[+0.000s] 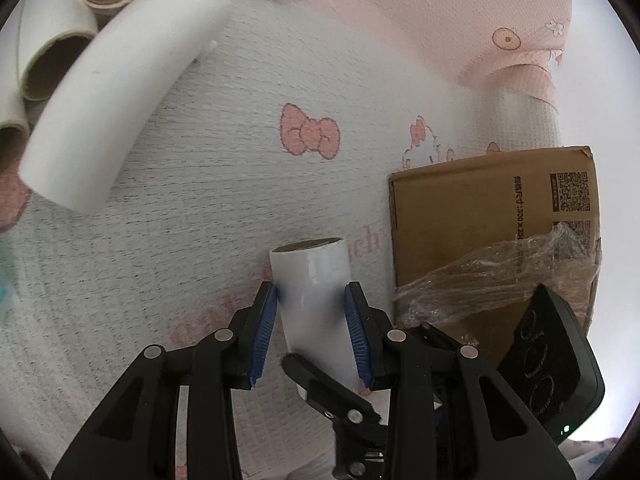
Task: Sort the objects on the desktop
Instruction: 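Close the right gripper around a standing white cardboard tube, then lift the tube with the right gripper and carry it over the box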
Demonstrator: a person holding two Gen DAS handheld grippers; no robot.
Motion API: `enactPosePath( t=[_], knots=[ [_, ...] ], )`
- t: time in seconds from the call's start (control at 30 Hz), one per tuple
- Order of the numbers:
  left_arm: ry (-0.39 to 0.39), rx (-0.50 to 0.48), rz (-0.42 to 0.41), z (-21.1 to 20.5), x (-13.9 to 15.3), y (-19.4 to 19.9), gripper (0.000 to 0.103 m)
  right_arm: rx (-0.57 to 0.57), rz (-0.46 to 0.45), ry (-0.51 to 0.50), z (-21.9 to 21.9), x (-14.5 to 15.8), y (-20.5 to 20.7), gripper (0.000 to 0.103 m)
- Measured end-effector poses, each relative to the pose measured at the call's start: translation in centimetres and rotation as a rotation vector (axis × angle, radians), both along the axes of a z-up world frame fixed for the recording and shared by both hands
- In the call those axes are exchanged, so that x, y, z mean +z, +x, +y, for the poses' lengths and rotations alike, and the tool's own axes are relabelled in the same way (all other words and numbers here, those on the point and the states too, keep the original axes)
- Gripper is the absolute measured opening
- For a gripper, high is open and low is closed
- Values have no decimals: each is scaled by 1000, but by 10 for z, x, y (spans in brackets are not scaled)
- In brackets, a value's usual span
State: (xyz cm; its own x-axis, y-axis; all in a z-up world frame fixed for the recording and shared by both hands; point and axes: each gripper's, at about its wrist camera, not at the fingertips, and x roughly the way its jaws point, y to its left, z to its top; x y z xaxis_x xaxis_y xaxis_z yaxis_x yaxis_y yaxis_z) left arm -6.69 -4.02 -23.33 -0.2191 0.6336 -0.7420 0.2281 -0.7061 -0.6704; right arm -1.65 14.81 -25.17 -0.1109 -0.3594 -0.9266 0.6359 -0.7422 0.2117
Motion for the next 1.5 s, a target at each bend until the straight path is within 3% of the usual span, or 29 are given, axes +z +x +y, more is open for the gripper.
enactPosePath(
  t=[0.13, 0.4, 0.57, 0.7, 0.97, 1.23, 1.5],
  knots=[
    [11, -10, 1, 1, -2, -2, 38, -23, -62, 8, -3, -11, -10, 45],
    [33, 3, -13, -3, 4, -5, 40, -29, -60, -19, -1, -5, -9, 44],
    [-16, -44, 71, -4, 38, -10, 41, -58, -28, -44, -3, 16, -5, 44],
    [-37, -28, 147, -10, 77, -12, 42, -74, 14, -104, -4, 47, -5, 44],
    [-27, -29, 328, -15, 152, -25, 50, -48, 232, -197, -5, 125, 3, 44],
    [-4, -72, 385, 0, 178, -39, 50, -48, 324, -219, 0, 150, -8, 43],
    [-15, -136, 424, 19, 204, -53, 50, -83, 337, -211, 17, 163, -22, 43]
  ],
)
